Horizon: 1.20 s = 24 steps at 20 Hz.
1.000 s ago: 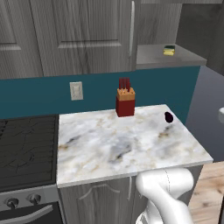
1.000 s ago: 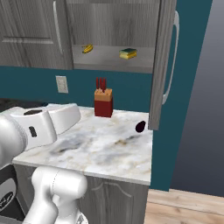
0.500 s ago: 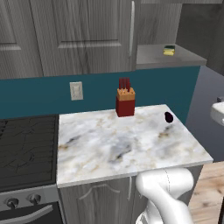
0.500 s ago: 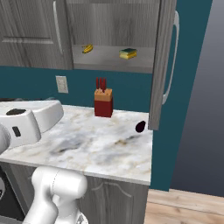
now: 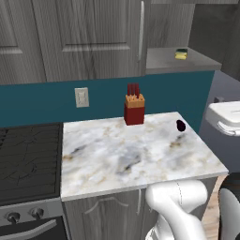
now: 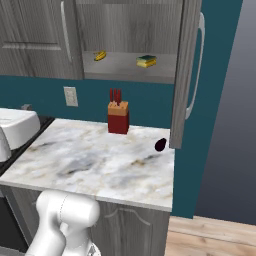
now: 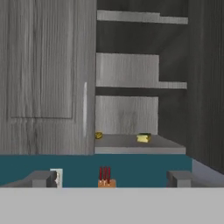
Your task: Pick the sponge and sponge from the cabinet and place them on the counter.
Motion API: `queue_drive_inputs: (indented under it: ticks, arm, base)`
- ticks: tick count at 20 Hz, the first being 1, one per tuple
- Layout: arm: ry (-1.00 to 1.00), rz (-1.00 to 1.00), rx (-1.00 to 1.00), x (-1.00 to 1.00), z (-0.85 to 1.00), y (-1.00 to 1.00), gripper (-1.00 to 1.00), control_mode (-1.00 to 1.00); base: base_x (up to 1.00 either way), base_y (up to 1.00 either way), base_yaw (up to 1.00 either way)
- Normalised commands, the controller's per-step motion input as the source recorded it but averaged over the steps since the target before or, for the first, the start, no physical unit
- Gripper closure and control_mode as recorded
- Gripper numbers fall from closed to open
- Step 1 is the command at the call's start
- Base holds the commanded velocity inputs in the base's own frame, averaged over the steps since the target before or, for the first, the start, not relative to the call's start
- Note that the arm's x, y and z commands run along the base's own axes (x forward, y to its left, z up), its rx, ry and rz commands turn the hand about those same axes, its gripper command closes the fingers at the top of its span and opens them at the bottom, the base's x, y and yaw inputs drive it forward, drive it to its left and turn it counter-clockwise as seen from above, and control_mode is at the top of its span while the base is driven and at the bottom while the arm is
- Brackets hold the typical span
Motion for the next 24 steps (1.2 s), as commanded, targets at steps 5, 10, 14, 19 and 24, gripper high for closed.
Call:
queue_drive_inputs:
  ticks: [5, 10, 14, 19, 24]
  arm:
    - [-0.09, 0.00, 0.01, 0.00, 0.00, 0.34, -1.00, -1.00]
    - [-0.07, 0.08, 0.00, 0.05, 0.00, 0.07, -1.00, -1.00]
    - [-0.07, 0.14, 0.00, 0.14, 0.00, 0.03, -1.00, -1.00]
    - [-0.01, 0.10, 0.00, 0.48, 0.00, 0.19, -1.00, -1.00]
    - [-0.02, 0.00, -0.01, 0.46, 0.00, 0.24, -1.00, -1.00]
  base:
    - [0.00, 0.00, 0.00]
    - [0.00, 0.00, 0.00]
    - [0.00, 0.00, 0.00]
    - [0.00, 0.00, 0.00]
    - [0.00, 0.00, 0.00]
